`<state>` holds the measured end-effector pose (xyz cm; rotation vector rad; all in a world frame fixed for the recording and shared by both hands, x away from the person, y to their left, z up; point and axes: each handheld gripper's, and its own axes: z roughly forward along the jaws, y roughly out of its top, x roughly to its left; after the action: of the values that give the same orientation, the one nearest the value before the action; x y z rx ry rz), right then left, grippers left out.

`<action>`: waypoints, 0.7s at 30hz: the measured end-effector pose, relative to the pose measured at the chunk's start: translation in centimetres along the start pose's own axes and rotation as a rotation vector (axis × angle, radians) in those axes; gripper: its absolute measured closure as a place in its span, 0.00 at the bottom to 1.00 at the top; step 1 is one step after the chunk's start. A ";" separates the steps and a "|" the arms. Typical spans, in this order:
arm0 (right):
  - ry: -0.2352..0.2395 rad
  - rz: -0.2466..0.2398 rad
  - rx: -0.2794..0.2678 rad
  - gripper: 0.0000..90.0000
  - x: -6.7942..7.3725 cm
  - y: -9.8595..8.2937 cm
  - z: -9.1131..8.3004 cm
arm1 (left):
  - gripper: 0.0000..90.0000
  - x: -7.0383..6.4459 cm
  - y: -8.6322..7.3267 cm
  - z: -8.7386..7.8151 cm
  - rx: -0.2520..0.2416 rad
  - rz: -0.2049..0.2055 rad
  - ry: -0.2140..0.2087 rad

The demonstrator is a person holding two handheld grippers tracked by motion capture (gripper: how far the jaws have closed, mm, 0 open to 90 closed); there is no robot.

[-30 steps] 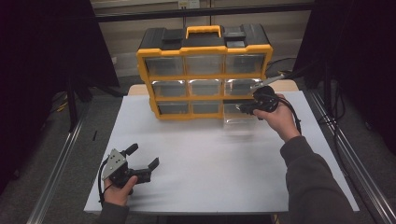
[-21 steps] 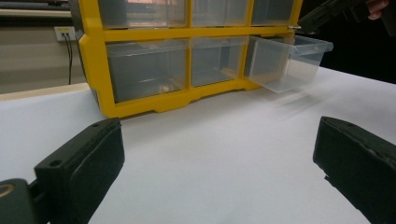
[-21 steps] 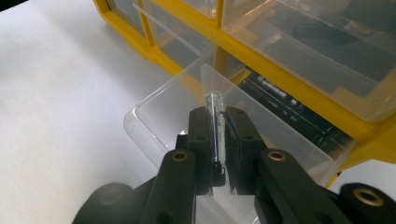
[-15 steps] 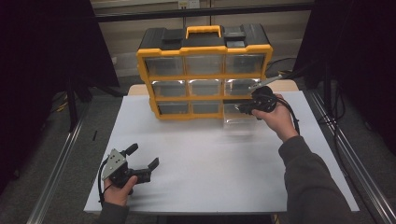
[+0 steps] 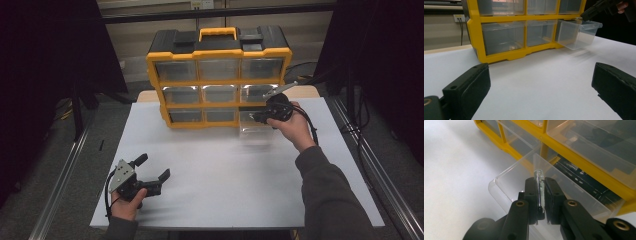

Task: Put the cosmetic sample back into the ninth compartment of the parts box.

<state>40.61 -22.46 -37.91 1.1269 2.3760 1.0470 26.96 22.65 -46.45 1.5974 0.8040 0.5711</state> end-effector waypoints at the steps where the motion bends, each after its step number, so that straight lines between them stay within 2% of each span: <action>1: 0.004 0.000 -0.001 0.90 0.1 0.0 0.1 | 0.03 0.0 0.0 0.0 0.000 0.004 -0.003; 21: -0.019 -0.005 0.001 0.90 0.0 -0.1 0.7 | 0.03 0.1 0.0 0.0 0.007 0.014 -0.002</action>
<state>40.97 -22.15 -38.43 1.1254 2.3634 1.0293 27.00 22.71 -46.48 1.6108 0.7952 0.5771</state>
